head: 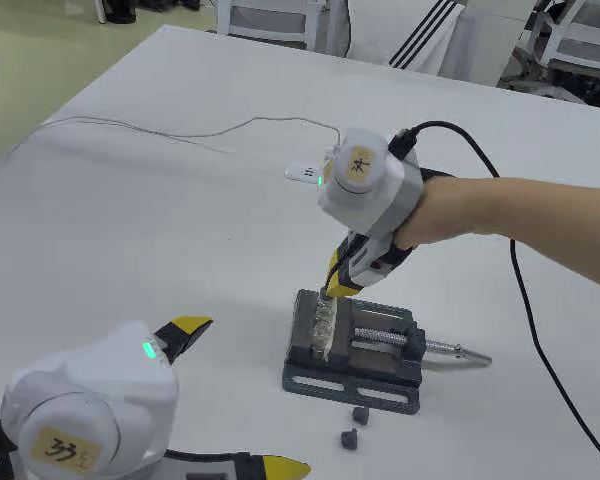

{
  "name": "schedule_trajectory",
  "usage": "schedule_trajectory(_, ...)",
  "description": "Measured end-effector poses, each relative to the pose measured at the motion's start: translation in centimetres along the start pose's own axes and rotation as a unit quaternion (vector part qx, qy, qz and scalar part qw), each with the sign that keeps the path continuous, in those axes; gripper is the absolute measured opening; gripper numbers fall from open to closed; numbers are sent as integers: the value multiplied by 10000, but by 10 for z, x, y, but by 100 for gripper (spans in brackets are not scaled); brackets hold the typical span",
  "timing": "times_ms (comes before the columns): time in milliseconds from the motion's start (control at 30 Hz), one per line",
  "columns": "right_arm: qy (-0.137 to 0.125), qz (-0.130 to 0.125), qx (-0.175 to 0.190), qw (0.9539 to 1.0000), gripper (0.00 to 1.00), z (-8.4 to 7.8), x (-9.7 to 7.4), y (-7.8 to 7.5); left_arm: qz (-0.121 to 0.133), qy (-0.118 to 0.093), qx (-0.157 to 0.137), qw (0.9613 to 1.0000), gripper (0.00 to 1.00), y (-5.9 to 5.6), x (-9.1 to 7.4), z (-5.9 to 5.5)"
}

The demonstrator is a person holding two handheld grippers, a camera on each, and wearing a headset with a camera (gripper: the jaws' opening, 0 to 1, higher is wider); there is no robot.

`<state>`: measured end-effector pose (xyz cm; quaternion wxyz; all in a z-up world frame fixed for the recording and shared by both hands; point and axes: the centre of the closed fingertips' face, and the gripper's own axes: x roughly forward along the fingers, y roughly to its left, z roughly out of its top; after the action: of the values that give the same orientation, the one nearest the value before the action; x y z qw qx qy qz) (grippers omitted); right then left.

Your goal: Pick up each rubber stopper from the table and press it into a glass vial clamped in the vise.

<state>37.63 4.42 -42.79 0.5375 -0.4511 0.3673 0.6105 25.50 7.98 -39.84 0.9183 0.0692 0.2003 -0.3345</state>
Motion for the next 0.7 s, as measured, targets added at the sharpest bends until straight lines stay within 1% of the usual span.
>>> schedule_trajectory(200,71,-47,-248,9997,0,2,1,1,10,-43,-21,10000,95,-1,1,2)
schedule_trajectory(367,106,-54,-470,9988,0,2,1,-1,-8,-21,-32,10000,95,-2,1,-1)
schedule_trajectory(433,77,-51,-451,9989,0,2,2,-2,-12,-12,-26,10000,95,-2,0,-1)
schedule_trajectory(533,-48,-77,-293,9995,0,2,2,-6,-13,-1,-17,10000,95,-2,-1,-1)
schedule_trajectory(633,-157,-21,-136,9998,0,-1,2,-4,-6,4,-21,10000,95,-1,-1,-1)
schedule_trajectory(667,-173,-43,-138,9997,0,-1,1,-4,-7,13,-11,10000,95,-2,-1,-1)
schedule_trajectory(700,-193,-85,-109,9997,3,-2,1,-5,-9,22,-4,10000,95,-2,-2,-2)
